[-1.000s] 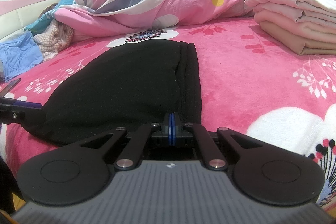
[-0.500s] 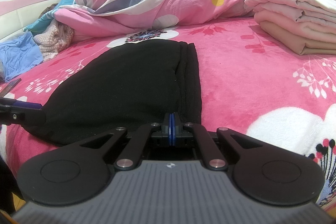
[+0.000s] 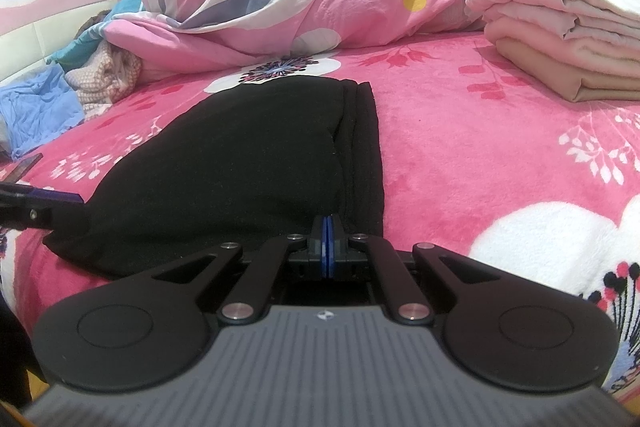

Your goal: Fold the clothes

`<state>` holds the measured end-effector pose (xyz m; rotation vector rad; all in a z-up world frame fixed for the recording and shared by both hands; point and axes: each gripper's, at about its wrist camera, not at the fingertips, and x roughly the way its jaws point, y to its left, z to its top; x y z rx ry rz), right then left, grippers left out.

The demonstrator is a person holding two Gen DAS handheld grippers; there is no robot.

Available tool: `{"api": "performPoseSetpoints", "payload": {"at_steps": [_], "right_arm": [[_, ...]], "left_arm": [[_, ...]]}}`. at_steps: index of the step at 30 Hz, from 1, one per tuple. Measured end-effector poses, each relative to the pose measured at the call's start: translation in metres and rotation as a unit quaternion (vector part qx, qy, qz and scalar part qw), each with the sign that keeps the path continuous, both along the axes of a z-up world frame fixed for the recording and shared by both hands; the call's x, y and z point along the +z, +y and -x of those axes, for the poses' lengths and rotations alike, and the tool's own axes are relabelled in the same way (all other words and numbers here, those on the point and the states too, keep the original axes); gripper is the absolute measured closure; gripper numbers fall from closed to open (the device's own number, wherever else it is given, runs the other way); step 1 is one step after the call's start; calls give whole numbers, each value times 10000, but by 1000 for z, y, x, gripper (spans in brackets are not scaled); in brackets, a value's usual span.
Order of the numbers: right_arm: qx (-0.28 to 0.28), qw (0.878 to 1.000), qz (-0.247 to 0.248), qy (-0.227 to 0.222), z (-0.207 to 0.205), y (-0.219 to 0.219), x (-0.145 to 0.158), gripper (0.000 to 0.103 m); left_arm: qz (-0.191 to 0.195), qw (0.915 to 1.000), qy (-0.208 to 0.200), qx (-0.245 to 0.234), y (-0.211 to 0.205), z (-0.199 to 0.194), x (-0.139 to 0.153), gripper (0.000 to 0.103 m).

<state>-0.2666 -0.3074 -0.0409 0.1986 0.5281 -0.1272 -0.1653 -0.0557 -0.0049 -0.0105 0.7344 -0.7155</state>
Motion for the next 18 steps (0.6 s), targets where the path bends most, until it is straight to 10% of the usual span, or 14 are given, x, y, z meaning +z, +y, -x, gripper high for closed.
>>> {"api": "performPoseSetpoints", "payload": {"at_steps": [18], "right_arm": [[39, 9995, -295, -126, 3, -8, -2, 103]], "left_arm": [[-1365, 9886, -53, 635, -57, -47, 1, 8]]}}
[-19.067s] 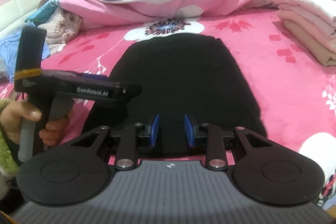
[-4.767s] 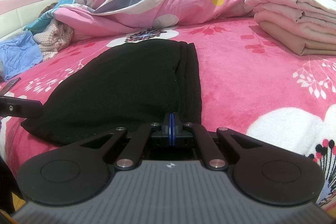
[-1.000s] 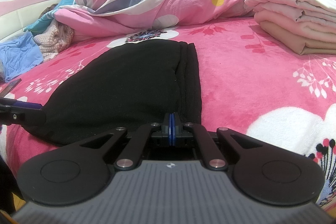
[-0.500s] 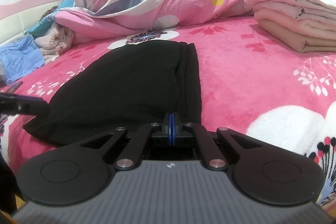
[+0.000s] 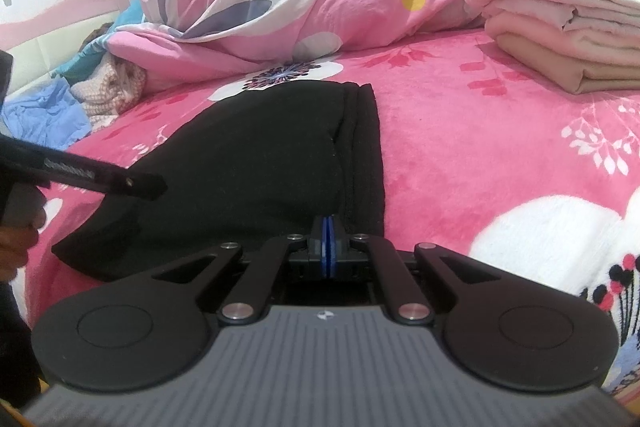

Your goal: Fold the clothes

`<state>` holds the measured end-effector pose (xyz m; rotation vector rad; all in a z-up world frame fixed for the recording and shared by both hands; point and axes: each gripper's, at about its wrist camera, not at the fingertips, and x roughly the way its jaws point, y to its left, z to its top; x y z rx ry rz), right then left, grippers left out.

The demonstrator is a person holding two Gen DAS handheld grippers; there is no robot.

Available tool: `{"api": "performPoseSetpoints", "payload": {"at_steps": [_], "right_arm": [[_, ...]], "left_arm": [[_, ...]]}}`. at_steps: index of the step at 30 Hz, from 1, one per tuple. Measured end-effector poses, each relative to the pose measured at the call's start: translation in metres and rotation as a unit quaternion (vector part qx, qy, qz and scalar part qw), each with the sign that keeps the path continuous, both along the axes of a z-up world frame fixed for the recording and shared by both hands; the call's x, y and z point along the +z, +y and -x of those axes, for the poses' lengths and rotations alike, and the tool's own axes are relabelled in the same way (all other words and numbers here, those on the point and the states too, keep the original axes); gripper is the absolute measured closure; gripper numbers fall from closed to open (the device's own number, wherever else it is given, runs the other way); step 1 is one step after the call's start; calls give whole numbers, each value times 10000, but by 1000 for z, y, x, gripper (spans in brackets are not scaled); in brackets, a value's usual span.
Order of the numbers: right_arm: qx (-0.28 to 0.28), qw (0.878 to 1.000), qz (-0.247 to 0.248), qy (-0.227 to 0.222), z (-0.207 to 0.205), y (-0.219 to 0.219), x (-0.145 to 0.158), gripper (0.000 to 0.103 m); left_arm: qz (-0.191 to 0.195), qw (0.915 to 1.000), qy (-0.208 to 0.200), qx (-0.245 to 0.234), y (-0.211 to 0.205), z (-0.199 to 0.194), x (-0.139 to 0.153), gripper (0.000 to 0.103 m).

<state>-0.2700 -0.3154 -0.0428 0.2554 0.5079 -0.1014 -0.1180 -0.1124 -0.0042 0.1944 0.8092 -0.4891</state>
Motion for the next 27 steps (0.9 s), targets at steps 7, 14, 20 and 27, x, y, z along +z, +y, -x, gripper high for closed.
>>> {"api": "performPoseSetpoints", "payload": {"at_steps": [7, 14, 20, 27], "right_arm": [[35, 9998, -61, -210, 7, -2, 9, 100], [328, 9972, 221, -638, -9, -2, 44, 95], [599, 9965, 564, -139, -38, 4, 28, 95], [484, 9965, 663, 151, -48, 1, 23, 94]], "left_arm": [[-257, 9995, 35, 152, -11, -1, 1, 8], [-514, 9984, -79, 231, -21, 4, 4, 8], [-629, 9976, -133, 254, -24, 7, 5, 8], [-667, 9973, -134, 262, -25, 6, 5, 8]]}}
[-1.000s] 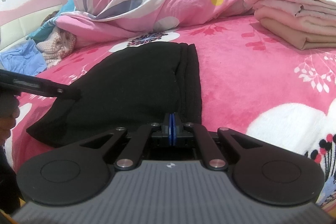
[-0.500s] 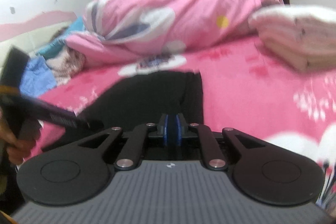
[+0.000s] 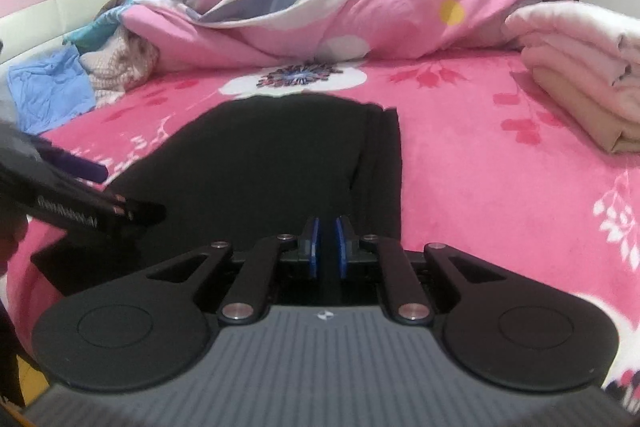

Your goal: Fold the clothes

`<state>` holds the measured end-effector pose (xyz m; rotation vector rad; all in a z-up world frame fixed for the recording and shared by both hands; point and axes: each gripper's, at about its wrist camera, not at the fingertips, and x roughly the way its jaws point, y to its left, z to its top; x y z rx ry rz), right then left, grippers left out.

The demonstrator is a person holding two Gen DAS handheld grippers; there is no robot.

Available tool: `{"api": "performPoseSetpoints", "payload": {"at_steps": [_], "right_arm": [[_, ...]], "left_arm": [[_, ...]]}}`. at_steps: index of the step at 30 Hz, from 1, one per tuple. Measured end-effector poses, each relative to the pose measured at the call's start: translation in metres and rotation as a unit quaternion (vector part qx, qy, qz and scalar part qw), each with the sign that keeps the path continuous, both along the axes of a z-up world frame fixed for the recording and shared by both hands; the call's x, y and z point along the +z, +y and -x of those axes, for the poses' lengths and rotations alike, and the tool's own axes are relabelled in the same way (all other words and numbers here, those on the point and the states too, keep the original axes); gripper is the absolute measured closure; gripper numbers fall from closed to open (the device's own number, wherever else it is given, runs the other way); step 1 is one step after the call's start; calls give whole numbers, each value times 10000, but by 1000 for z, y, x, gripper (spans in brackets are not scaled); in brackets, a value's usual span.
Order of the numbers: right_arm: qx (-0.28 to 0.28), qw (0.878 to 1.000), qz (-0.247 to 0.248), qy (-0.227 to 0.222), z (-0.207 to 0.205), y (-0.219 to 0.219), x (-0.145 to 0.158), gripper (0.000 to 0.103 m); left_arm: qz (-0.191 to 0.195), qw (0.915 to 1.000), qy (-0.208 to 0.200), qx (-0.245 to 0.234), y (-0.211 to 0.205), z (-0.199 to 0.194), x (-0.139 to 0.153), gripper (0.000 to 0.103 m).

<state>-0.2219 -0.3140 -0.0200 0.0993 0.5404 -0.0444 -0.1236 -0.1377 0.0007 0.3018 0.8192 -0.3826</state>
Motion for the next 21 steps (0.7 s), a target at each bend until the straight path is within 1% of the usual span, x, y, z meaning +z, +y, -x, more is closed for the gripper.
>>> {"api": "performPoseSetpoints", "payload": {"at_steps": [3, 7, 11, 13, 15, 17, 21], "right_arm": [[48, 9999, 33, -94, -5, 1, 6, 94], [55, 9999, 115, -79, -20, 1, 8, 94], [-46, 9999, 93, -29, -33, -4, 4, 94], [-163, 9998, 81, 109, -41, -7, -6, 94], [-224, 9996, -160, 101, -43, -15, -16, 94], [-247, 9991, -357, 36, -41, -20, -20, 94], [-239, 9987, -459, -8, -39, -22, -23, 94]], "left_arm": [[-15, 10000, -10, 15, -1, 0, 0, 8], [-44, 10000, -15, 12, -2, 0, 0, 8], [-69, 10000, -23, 19, -2, 0, 0, 8], [-89, 10000, -39, 14, -3, 0, 0, 7], [-98, 9999, -57, 5, -3, 1, 0, 7], [-65, 10000, -70, -1, -1, 1, 0, 6], [122, 9999, -52, 54, 6, -1, 4, 6]]}}
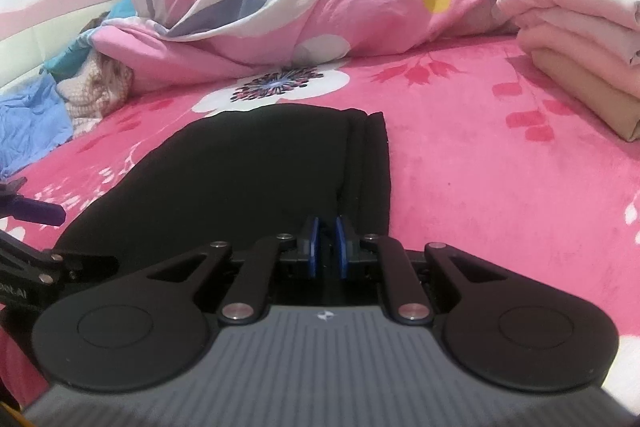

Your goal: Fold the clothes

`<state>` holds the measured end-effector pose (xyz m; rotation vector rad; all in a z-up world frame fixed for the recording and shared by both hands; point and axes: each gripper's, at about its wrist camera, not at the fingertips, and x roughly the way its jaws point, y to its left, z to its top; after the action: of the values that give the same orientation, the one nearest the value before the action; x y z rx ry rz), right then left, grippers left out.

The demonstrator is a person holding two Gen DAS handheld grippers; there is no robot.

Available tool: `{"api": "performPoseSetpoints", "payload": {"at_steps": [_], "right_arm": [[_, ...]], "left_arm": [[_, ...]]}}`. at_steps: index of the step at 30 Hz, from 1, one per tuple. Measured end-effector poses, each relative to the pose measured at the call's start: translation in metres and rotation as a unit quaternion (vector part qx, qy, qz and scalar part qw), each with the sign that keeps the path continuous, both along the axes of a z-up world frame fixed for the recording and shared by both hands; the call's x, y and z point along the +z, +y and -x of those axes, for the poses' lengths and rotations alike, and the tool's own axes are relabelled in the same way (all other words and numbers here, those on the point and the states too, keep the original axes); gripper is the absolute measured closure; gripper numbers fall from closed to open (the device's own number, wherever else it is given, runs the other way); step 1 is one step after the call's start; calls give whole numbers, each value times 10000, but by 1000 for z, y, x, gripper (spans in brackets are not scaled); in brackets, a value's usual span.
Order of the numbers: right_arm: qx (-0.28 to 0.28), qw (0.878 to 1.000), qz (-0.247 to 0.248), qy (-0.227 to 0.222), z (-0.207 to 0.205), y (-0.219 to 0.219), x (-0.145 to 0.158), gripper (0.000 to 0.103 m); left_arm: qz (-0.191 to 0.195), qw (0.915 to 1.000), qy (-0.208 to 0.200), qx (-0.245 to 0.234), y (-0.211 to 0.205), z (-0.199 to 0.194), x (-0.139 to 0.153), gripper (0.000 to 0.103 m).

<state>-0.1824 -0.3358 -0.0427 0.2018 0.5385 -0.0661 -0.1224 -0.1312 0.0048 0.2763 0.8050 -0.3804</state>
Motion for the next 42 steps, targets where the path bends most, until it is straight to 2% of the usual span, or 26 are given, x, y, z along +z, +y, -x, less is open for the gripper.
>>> {"api": "performPoseSetpoints", "payload": {"at_steps": [7, 12, 18, 22, 25, 37, 39, 42], "right_arm": [[17, 9996, -280, -49, 0, -8, -2, 94], [11, 9995, -299, -48, 0, -8, -2, 94], [11, 9993, -363, -54, 1, -10, -3, 94], [16, 9991, -426, -59, 1, -12, -3, 94], [18, 9990, -445, -58, 1, -13, -3, 94], [13, 9989, -471, -60, 1, -13, -4, 94], [16, 9988, -476, -57, 1, -13, -4, 94], [19, 9989, -460, -40, 1, -13, -4, 94]], "left_arm": [[163, 9973, -711, -86, 5, 8, 16, 6], [291, 9955, -818, -372, -10, 5, 17, 7], [376, 9944, -780, -610, -23, 4, 9, 17], [392, 9962, -459, -632, -24, 0, -4, 29], [489, 9966, -316, -581, -21, -2, -12, 29], [563, 9961, -311, -599, -18, -1, -12, 27], [678, 9951, -315, -655, -13, 1, -9, 26], [1066, 9895, -488, -847, 7, 17, 2, 24]]}}
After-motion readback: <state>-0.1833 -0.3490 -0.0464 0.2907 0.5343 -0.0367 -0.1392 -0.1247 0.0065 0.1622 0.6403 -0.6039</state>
